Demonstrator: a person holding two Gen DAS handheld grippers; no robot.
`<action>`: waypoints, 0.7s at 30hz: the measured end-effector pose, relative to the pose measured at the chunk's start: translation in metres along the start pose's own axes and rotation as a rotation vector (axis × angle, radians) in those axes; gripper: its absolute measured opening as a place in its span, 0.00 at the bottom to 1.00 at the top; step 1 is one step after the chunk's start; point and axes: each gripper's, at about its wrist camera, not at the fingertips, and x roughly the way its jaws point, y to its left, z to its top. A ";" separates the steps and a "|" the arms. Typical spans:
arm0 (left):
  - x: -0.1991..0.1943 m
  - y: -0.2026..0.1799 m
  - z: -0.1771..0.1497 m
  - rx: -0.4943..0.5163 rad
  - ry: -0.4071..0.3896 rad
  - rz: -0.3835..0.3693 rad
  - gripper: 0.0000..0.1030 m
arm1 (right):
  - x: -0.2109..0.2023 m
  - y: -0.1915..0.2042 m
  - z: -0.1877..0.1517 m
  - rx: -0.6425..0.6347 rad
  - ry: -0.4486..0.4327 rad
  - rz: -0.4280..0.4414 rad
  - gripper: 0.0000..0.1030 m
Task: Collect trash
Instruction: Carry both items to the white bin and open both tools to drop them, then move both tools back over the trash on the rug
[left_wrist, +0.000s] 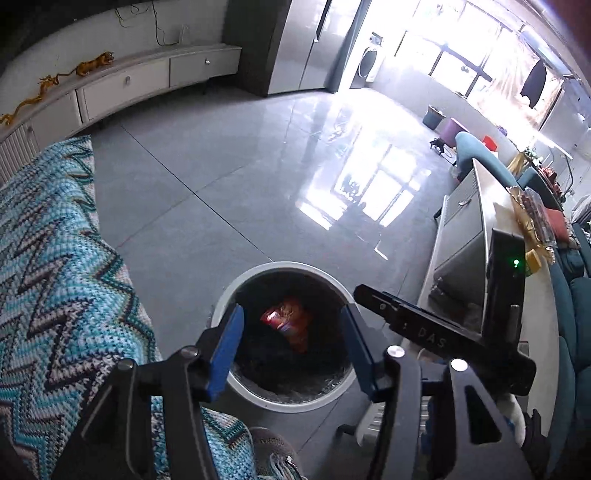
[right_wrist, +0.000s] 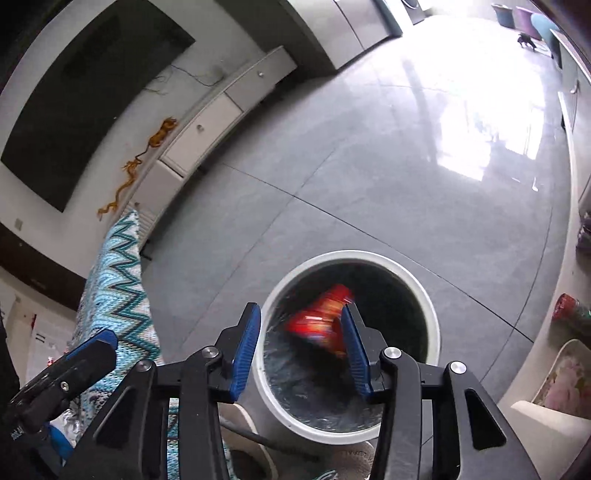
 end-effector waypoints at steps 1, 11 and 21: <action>-0.003 0.000 -0.002 -0.002 -0.010 0.007 0.52 | 0.000 0.000 -0.001 0.002 -0.005 -0.001 0.44; -0.058 0.007 -0.015 -0.008 -0.100 0.074 0.52 | -0.054 0.030 -0.007 -0.032 -0.108 0.050 0.44; -0.176 0.059 -0.043 -0.069 -0.264 0.221 0.52 | -0.147 0.096 -0.021 -0.145 -0.228 0.140 0.48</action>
